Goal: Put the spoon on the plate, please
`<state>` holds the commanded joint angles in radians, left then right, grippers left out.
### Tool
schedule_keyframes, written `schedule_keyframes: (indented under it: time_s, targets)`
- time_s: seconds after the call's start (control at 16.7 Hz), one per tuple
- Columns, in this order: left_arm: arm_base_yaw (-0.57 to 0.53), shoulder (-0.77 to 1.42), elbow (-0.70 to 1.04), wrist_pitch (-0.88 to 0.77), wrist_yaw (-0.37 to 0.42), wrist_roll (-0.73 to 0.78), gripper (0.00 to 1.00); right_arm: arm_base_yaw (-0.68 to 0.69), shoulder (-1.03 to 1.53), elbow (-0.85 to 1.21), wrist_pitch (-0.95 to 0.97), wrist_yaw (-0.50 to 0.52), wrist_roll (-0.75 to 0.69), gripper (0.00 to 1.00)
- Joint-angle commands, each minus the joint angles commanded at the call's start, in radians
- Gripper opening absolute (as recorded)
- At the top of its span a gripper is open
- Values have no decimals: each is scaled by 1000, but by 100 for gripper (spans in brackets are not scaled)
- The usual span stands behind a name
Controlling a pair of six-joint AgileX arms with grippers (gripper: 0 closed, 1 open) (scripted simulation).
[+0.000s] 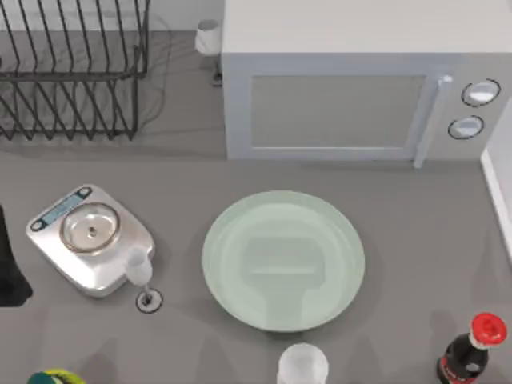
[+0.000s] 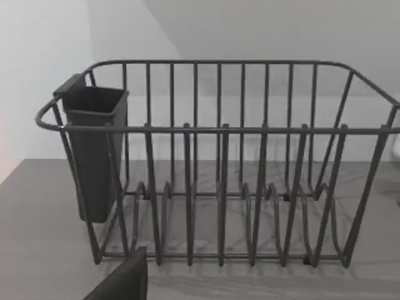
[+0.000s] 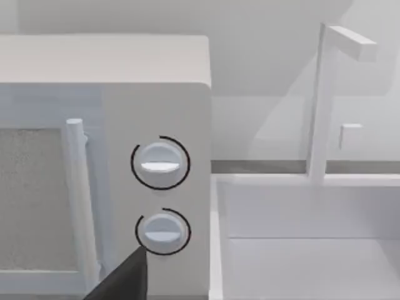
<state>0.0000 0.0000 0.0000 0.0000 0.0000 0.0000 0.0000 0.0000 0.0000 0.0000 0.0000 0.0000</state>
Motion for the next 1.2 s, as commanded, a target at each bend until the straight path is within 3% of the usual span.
schedule_keyframes:
  time_s: [0.24,0.48,1.2]
  targets:
    - [9,31,30,-24,0,15,100,0,0,0,0,0,0,100]
    - [53,222,192,-153,2,95,100,0,0,0,0,0,0,100]
    - [277,1352,950,-808,6,470,100,0,0,0,0,0,0,100]
